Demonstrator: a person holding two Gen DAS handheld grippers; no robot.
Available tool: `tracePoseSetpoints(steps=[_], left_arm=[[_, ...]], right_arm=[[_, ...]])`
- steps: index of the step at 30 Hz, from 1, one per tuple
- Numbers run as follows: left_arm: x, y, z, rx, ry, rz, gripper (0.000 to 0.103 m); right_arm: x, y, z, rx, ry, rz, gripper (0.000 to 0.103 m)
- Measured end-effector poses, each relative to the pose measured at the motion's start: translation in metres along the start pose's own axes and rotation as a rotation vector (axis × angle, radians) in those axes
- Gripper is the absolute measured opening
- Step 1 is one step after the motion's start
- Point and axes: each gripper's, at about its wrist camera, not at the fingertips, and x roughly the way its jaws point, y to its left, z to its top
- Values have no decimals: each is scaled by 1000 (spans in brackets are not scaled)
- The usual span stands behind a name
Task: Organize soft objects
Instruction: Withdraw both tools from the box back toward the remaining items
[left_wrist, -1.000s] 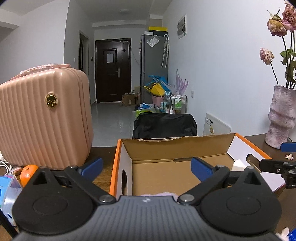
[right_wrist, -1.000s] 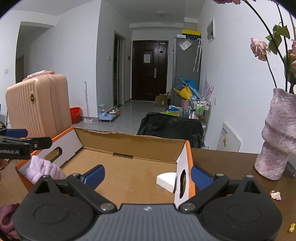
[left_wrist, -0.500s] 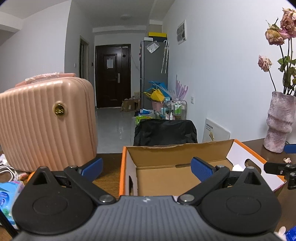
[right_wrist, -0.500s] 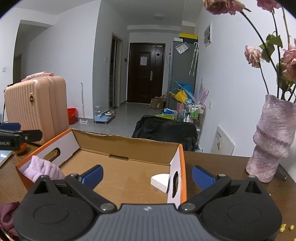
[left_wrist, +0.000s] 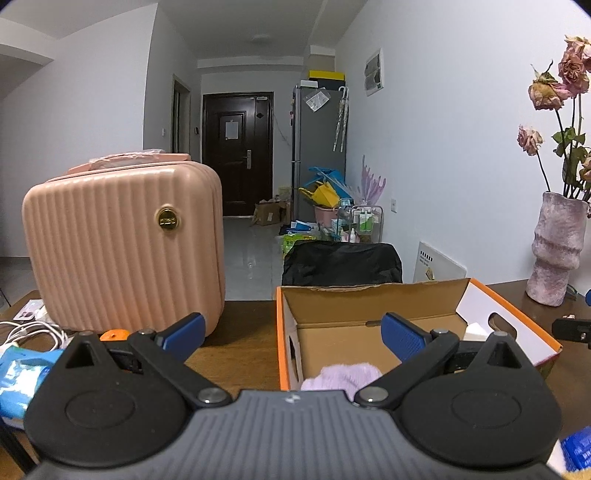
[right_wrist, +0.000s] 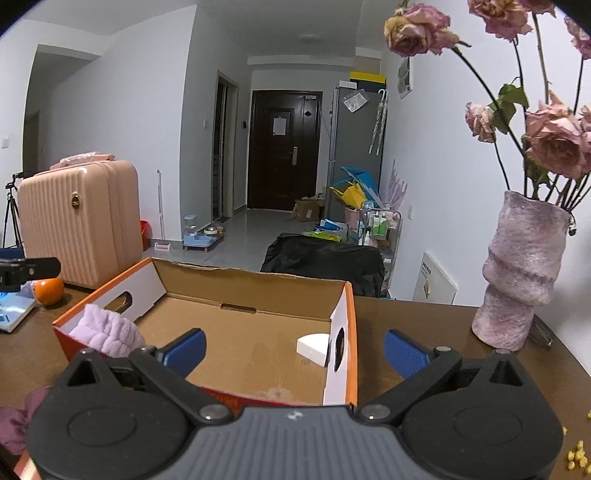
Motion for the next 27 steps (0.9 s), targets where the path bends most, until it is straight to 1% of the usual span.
tracePoseSetpoints(steps=[11,17,23,27], left_arm=[[-43,0,-7,-13,-11,3,103],[-72,-5,-11,-7,-34,6,103],[-98,-11,-18,5,-35,12,103],[-114,-12,-22,-5,-28,11,103]], right_arm=[[-43,6,-12,20,-6,-1,103],[-67,11,-18,29,-14,2,103],[-87,17,-23,30,-19,1,103],[-102,17,-27,40,-24,3,103]])
